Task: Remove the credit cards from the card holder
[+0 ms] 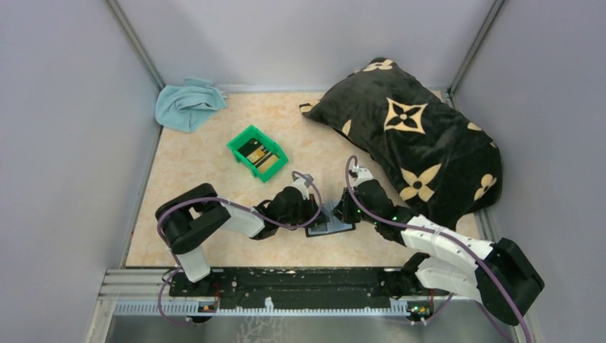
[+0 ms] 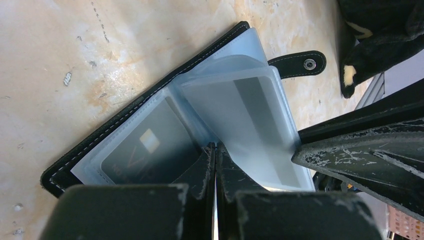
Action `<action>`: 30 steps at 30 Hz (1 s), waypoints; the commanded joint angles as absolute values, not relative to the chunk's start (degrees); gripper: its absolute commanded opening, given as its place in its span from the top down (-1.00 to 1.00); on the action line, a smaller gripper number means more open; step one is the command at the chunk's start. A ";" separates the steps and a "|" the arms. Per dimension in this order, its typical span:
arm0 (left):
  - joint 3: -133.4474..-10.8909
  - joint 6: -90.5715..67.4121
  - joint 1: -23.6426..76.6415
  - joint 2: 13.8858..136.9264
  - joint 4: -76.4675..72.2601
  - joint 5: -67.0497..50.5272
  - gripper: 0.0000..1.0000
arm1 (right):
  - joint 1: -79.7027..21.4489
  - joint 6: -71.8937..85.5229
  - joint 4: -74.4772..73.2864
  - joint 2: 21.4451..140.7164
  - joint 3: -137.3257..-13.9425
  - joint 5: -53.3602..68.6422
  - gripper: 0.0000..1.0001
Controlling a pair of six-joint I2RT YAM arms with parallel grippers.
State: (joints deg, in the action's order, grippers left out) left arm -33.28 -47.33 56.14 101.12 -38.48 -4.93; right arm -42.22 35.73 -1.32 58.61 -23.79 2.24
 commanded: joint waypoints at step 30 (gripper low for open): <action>-32.74 -46.13 56.25 103.36 -34.02 -4.31 0.99 | -47.33 36.01 -0.46 60.30 -25.59 -2.03 0.35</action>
State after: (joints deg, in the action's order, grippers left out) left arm -33.30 -47.35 56.12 101.25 -38.50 -4.97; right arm -46.54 36.07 3.36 63.96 -23.73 2.26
